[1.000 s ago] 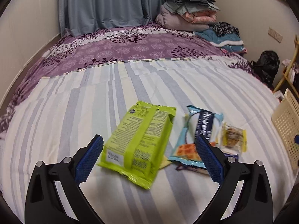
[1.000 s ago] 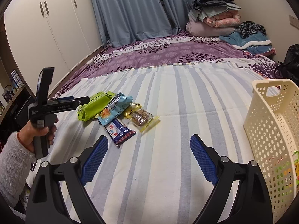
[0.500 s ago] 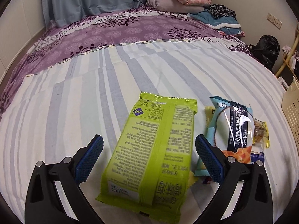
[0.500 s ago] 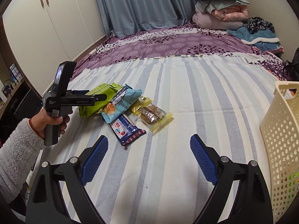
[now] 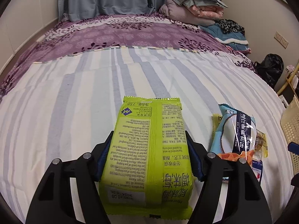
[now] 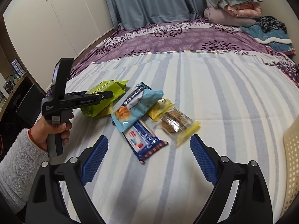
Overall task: Organize snacks
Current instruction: 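Grasp the light-blue pastry bag with the right tool while left tool holds green-yellow pack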
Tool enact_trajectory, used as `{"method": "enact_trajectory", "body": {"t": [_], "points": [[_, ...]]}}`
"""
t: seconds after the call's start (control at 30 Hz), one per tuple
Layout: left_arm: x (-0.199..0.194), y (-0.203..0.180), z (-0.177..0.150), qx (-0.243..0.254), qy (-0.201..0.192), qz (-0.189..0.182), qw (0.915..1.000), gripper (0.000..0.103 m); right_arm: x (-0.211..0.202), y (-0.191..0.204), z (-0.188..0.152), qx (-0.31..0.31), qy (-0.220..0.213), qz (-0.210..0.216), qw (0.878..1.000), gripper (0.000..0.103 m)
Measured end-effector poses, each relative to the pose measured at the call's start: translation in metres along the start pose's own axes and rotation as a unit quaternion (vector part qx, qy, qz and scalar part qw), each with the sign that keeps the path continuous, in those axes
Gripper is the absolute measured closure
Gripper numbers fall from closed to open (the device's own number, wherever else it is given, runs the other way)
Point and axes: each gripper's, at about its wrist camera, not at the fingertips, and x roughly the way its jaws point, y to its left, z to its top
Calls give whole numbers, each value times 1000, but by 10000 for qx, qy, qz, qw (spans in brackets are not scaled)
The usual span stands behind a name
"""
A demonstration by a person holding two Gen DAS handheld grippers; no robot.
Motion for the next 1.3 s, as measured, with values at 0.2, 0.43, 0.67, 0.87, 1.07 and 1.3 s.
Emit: {"method": "enact_trajectory", "body": {"t": [0.2,0.43,0.67,0.87,1.07,1.3], "points": [[-29,16,-4,-233,-284,178,9992,32,40,17,18,28,144,178,9997,14],[-57,26,-13,-336,-431,425,9976,33,88,27,38,48,283,17,9996,14],[-73,36,-25,-603,-495,467,9959,33,122,37,54,-281,387,-474,9977,14],[-76,40,-33,-732,-468,459,9952,33,139,46,60,-652,455,-784,9937,16],[-78,38,-35,-755,-472,451,9950,33,141,45,62,-827,447,-869,9918,41],[-86,34,-37,-761,-533,427,9948,32,120,42,63,-788,286,-620,9946,51]]}}
